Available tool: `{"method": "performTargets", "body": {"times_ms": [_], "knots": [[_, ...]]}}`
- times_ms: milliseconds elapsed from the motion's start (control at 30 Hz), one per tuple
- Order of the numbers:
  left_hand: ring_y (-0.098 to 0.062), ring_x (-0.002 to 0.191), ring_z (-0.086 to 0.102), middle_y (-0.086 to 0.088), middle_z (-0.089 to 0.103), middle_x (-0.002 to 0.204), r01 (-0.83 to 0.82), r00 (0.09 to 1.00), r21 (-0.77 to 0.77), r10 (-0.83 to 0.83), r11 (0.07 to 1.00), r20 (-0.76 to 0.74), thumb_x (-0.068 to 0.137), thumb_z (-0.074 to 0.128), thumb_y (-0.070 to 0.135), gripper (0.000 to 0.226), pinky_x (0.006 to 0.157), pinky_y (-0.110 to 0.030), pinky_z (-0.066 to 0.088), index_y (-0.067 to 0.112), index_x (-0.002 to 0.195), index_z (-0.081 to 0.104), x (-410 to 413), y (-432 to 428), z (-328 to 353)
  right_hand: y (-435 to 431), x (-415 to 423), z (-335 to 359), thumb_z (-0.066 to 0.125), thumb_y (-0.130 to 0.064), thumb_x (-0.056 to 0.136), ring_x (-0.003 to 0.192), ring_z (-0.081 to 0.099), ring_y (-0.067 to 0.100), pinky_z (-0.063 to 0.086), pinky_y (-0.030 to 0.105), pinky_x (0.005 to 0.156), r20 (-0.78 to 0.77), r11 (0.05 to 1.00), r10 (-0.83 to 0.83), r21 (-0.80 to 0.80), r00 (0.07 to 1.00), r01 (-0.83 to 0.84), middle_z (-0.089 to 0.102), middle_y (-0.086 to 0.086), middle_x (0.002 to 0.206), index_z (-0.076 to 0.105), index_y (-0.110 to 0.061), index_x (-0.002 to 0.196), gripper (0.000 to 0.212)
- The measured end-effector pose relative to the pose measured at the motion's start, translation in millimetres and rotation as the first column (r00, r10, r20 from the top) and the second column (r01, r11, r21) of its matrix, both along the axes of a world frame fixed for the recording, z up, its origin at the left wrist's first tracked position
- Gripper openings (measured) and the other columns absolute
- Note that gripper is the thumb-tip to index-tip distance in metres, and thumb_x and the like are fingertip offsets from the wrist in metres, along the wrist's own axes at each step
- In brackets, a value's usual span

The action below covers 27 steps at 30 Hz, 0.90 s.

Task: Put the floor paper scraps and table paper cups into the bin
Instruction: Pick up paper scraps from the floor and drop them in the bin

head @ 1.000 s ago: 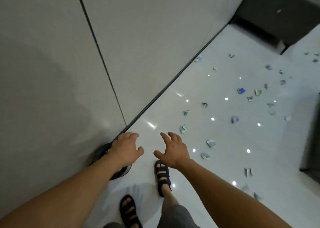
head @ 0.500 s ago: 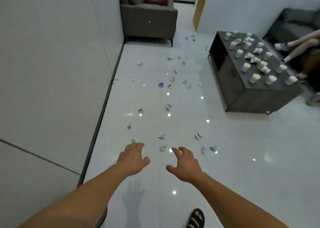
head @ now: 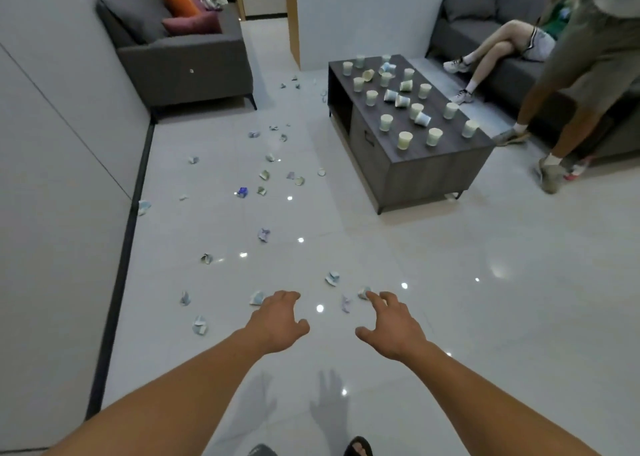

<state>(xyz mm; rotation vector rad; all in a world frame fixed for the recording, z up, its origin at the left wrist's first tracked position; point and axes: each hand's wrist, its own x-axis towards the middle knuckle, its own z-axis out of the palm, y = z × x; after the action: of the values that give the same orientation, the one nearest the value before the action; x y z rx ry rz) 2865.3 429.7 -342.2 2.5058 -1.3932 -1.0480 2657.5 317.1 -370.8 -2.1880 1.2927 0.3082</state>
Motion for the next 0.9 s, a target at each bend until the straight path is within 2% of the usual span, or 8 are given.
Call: {"method": "performTargets", "body": {"times_ms": [133,267,400,533,733,900], "knots": [[-0.022,0.137,0.031,-0.002,0.028,0.152,-0.009,1.000,0.035,0.010,0.999,-0.026,0.088,0.054,0.041,0.068,0.109,-0.036,0.033,0.019,0.147,0.028,0.4,-34.3,-13.5,-35.2,-10.1,-12.0,0.057,-0.053,0.087,0.136,0.032,0.024,0.043,0.037,0.099,-0.027,1.000,-0.004,0.022,1.000,0.005,0.017,-0.002,0.157,0.016,-0.031,0.153,0.081],[-0.022,0.140,0.028,-0.003,0.027,0.154,-0.008,0.996,0.089,0.015,0.996,-0.083,0.089,0.054,0.041,0.070,0.112,-0.036,0.030,0.018,0.149,0.025,14.6,-70.5,-37.7,-66.8,-1.7,-30.3,0.056,-0.053,0.087,0.137,0.031,0.025,0.043,0.037,0.102,-0.093,0.996,0.029,0.082,0.995,-0.021,0.014,0.000,0.159,0.015,-0.028,0.155,0.083],[-0.021,0.139,0.029,-0.002,0.026,0.154,-0.017,0.988,0.125,0.036,0.992,-0.152,0.089,0.053,0.039,0.069,0.112,-0.035,0.031,0.018,0.149,0.025,38.1,-120.6,-73.0,-116.9,17.7,-53.6,0.055,-0.052,0.089,0.138,0.031,0.024,0.043,0.036,0.102,-0.165,0.994,0.062,0.103,0.984,-0.045,0.012,0.000,0.159,0.013,-0.028,0.155,0.082],[-0.021,0.137,0.032,-0.002,0.029,0.153,-0.001,0.983,0.189,0.035,0.982,-0.181,0.090,0.053,0.040,0.068,0.110,-0.034,0.032,0.020,0.149,0.026,68.8,-174.0,-119.4,-172.6,44.9,-97.2,0.054,-0.051,0.091,0.137,0.032,0.022,0.044,0.035,0.100,-0.240,0.987,0.040,0.162,0.970,-0.001,0.013,0.000,0.159,0.011,-0.028,0.155,0.081],[-0.019,0.137,0.031,-0.001,0.030,0.151,-0.048,0.973,0.281,0.108,0.958,-0.205,0.091,0.053,0.038,0.065,0.110,-0.033,0.032,0.020,0.148,0.027,102.8,-232.9,-210.0,-247.5,94.9,-206.0,0.052,-0.052,0.090,0.136,0.033,0.023,0.044,0.036,0.101,-0.258,0.962,0.058,0.272,0.964,0.015,0.012,0.000,0.159,0.010,-0.030,0.155,0.081],[-0.018,0.136,0.032,0.000,0.030,0.152,-0.064,0.973,0.347,0.136,0.936,-0.187,0.092,0.052,0.038,0.063,0.110,-0.033,0.033,0.021,0.148,0.028,111.6,-280.4,-332.0,-298.3,130.9,-354.1,0.054,-0.051,0.090,0.132,0.036,0.029,0.044,0.038,0.099,-0.221,0.948,0.156,0.305,0.963,-0.084,0.015,0.003,0.158,0.013,-0.029,0.154,0.080]]}}
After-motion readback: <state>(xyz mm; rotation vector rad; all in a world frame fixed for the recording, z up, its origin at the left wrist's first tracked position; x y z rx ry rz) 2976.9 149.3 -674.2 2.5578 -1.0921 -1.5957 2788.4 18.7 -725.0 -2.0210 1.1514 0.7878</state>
